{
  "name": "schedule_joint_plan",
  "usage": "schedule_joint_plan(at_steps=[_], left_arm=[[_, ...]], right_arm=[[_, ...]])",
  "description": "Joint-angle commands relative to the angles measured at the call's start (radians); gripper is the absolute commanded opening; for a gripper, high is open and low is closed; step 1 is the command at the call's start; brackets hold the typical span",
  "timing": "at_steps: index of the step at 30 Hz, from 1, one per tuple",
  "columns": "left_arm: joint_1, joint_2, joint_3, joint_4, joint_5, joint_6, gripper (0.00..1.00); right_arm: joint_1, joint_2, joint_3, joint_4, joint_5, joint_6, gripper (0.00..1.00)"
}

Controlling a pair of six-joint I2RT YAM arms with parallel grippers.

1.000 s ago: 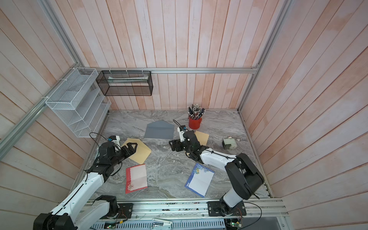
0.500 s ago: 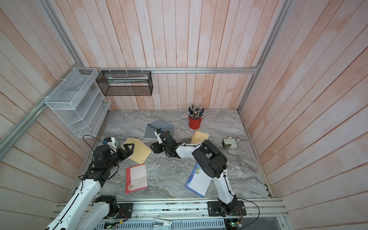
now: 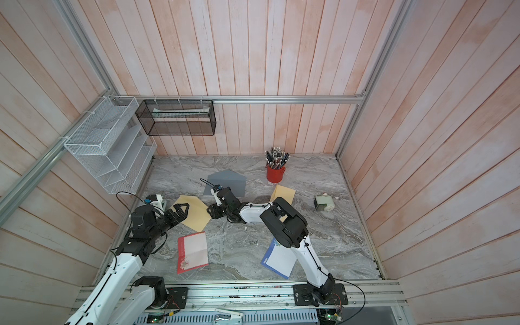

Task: Fold the letter paper in half and place it into the envelope
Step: Move the envelope to the center of the board.

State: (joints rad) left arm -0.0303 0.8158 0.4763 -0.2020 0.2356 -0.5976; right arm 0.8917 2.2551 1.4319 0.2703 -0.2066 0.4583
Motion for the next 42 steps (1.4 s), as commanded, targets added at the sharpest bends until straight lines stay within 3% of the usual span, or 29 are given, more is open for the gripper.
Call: schedule_joint_plan(at_steps=[1,11,14,21,33,42], left_arm=[[0.008,-0.010,-0.006,-0.019,0.008,0.018,1.00],[0.012,-0.002,-0.012,-0.005,0.014,0.004,1.00],[0.011,0.005,-0.016,0.008,0.017,-0.008,1.00],[0.012,0.019,-0.024,0.041,0.037,-0.033,1.00],[0.012,0.068,-0.038,0.130,0.125,-0.062,1.00],[0.012,0.166,-0.043,0.198,0.201,-0.064,0.99]], right_arm=[[0.012,0.035,0.031,-0.041,0.009,-0.023,0.44],[0.012,0.021,0.027,-0.084,0.059,-0.092,0.08],[0.012,-0.006,0.020,-0.115,0.098,-0.141,0.02],[0.002,-0.080,-0.031,-0.188,0.190,-0.247,0.00],[-0.055,-0.294,-0.278,-0.250,0.288,-0.383,0.00],[-0.108,-0.377,-0.406,-0.265,0.293,-0.471,0.01]])
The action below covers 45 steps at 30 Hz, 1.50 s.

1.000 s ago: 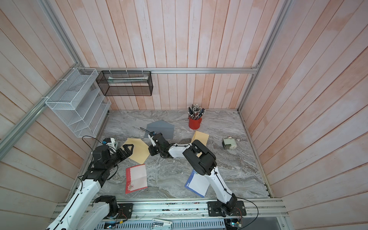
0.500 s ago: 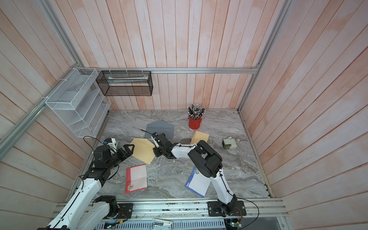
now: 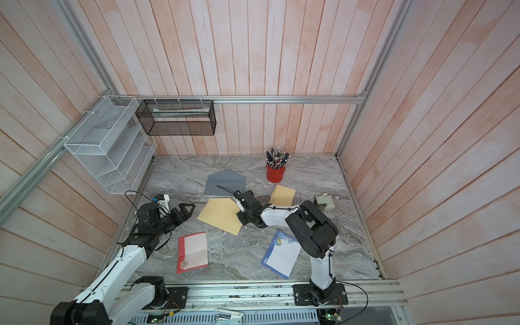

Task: Fold the letter paper in half and place it into the envelope
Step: Move the envelope to the center of the board, then adjust the envelope at the center of the board.

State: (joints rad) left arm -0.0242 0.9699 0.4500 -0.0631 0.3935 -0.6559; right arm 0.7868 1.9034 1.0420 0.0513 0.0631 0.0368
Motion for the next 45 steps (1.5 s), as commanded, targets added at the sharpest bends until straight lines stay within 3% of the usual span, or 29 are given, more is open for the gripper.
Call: schedule_joint_plan(at_steps=[1,3,8,14,19,27,45], left_arm=[[0.006,0.022,-0.017,0.071,0.051,-0.007,0.99],[0.006,0.041,-0.016,0.092,0.066,-0.007,0.98],[0.000,0.106,-0.006,0.142,0.093,-0.002,0.97],[-0.019,0.194,0.010,0.199,0.084,0.011,0.97],[-0.033,0.273,0.028,0.250,0.079,0.016,0.97],[-0.050,0.381,0.062,0.297,0.068,0.039,0.96],[-0.075,0.532,0.112,0.311,0.020,0.096,0.95]], right_arm=[[-0.010,-0.027,-0.017,-0.049,0.016,-0.046,0.02],[-0.023,-0.040,-0.013,-0.050,0.003,-0.019,0.09],[-0.041,-0.144,-0.032,-0.018,-0.035,0.067,0.46],[-0.031,-0.304,-0.107,0.019,-0.082,0.217,0.69],[0.039,-0.384,-0.206,0.068,-0.090,0.353,0.84],[0.074,-0.346,-0.318,0.220,-0.118,0.590,0.86],[0.029,-0.223,-0.339,0.305,-0.178,0.714,0.85]])
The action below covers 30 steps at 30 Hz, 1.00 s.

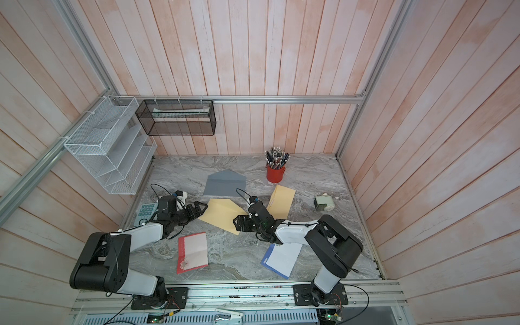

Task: Fold the letter paper in half and place it into the envelope
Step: Adjust the envelope at the center of the board.

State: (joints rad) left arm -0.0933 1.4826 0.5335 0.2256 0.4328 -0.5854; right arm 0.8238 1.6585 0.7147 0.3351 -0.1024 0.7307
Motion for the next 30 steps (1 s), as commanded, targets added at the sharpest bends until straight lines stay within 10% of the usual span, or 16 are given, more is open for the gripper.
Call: schedule_joint_plan(at_steps=[1,30], left_arm=[[-0.010,0.025,0.031,0.021,-0.019,0.025,0.95],[-0.223,-0.052,-0.173,0.105,0.006,-0.150,0.93]], right_arm=[[-0.011,0.027,-0.011,0.022,-0.015,0.024,0.85],[-0.180,0.294,0.203,0.056,-0.161,-0.081,0.84]])
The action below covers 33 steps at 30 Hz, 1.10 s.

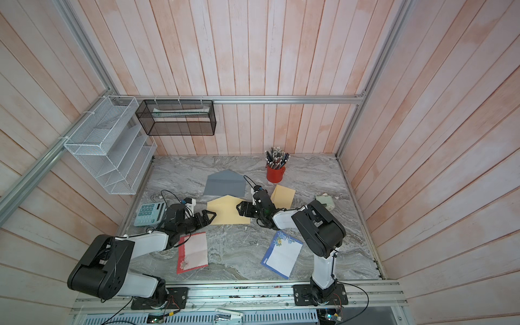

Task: Fold the letter paper in half and place it into the envelope
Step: Adjust the envelope at the center of the board.

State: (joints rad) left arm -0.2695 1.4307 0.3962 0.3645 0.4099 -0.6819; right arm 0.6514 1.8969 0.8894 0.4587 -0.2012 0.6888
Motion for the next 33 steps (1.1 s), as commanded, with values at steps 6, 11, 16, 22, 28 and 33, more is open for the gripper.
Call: schedule_joint_plan(at_steps=[6,11,16,22,28,33], left_arm=[[-0.158,-0.006,-0.036,0.011,0.014,-0.117,0.93],[-0.233,0.006,0.016,0.013,0.020,-0.133,0.93],[-0.326,0.003,0.049,0.032,0.020,-0.159,0.93],[-0.342,-0.122,0.118,-0.139,-0.065,-0.056,0.92],[-0.232,-0.144,0.264,-0.354,-0.162,0.229,0.90],[-0.149,-0.026,0.339,-0.349,-0.204,0.387,0.89]], right_arm=[[-0.029,0.139,0.157,-0.102,-0.105,-0.085,0.83],[-0.037,0.140,0.220,-0.132,-0.098,-0.118,0.83],[-0.063,0.074,0.246,-0.179,-0.067,-0.173,0.83],[-0.105,-0.094,0.189,-0.213,-0.036,-0.210,0.84],[-0.107,-0.302,0.064,-0.249,0.005,-0.220,0.84],[-0.107,-0.451,-0.075,-0.262,0.017,-0.173,0.84]])
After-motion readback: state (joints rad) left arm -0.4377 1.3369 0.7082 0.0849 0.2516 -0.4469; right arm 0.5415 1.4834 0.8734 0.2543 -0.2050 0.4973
